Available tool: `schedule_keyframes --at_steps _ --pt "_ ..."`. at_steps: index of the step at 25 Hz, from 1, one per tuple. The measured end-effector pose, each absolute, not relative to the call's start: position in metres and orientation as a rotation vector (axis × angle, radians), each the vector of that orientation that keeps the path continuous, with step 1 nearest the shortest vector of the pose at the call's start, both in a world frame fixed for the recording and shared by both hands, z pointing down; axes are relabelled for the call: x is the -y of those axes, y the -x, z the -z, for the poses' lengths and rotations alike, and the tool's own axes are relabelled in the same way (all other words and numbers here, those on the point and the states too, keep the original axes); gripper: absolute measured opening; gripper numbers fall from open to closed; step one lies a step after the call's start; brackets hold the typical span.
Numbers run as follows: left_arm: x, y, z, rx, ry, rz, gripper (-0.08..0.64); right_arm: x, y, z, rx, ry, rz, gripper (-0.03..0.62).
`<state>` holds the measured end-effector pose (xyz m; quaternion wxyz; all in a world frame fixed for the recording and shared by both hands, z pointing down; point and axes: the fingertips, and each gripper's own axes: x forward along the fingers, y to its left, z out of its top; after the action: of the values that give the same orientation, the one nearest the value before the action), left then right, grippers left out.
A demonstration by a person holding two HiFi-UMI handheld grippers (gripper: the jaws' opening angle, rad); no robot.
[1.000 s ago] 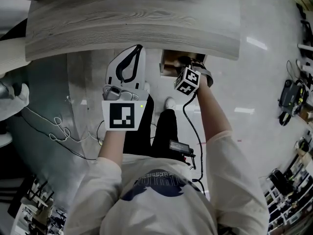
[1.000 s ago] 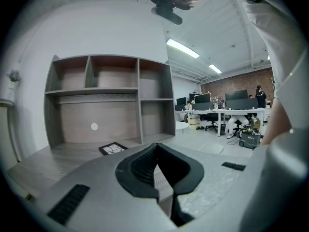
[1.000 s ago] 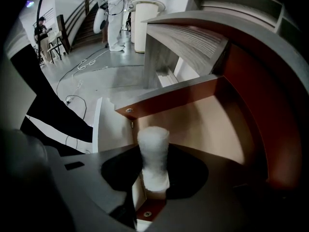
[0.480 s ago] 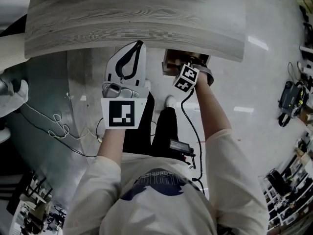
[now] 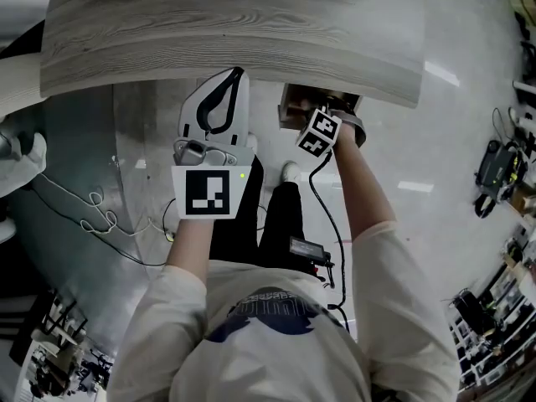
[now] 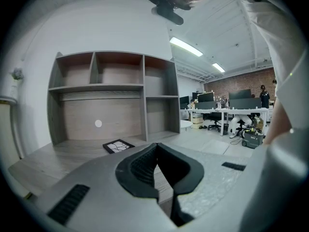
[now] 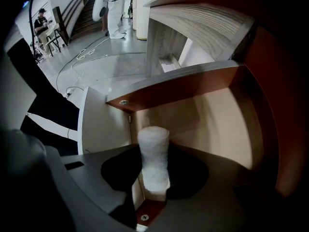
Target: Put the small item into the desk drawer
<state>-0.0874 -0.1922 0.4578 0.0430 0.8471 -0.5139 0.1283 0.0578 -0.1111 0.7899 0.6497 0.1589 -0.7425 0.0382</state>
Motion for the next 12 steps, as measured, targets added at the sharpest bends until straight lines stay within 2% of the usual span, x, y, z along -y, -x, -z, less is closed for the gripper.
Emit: schedule_keyframes --at_steps 12 --pt "0.1917 0.0918 -0.4605 1.591 -2.57 -0.401 0.008 0.111 -0.0572 -0.7892 1.707 -0.364 -0.128 0.14"
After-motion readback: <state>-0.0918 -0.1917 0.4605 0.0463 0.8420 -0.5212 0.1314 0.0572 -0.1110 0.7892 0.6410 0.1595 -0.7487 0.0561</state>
